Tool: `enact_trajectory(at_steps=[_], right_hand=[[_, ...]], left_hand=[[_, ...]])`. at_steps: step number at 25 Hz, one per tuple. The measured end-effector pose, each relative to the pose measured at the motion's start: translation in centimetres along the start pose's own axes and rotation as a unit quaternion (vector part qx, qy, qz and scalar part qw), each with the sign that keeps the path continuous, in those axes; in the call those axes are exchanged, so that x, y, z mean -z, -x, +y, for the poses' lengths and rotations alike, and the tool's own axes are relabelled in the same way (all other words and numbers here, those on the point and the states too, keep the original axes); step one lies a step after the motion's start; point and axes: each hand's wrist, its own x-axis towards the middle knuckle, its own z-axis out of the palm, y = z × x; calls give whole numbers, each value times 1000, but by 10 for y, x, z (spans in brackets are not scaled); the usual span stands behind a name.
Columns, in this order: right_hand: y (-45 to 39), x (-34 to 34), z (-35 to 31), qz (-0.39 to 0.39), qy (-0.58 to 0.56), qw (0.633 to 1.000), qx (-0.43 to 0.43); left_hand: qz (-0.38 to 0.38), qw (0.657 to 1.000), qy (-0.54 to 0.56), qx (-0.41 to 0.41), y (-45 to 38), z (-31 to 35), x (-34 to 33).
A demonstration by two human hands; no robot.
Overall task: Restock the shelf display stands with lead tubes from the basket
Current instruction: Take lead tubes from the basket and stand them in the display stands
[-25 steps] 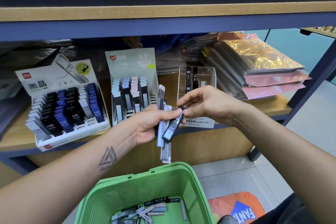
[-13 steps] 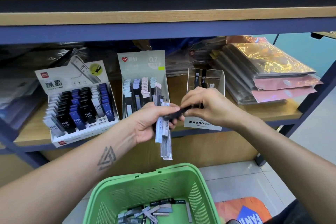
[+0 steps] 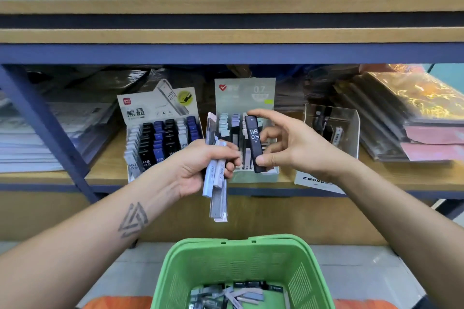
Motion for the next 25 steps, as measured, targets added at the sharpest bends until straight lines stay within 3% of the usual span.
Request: enact_trajectory(at_steps=[6,13,17,25], right_hand=[[-53,-64,-18,97,135,982,86],[-96,-100,-11,121,296,942,100],[-108,-112,-3,147,285,940,116],[-126,-142,7,123,265,947,130]], left_hand=[[123,992,8,39,15,8,60],[167,985,27,43,34,12,100],[194,980,32,35,43,15,116],[234,971,41,30,58,10,138]])
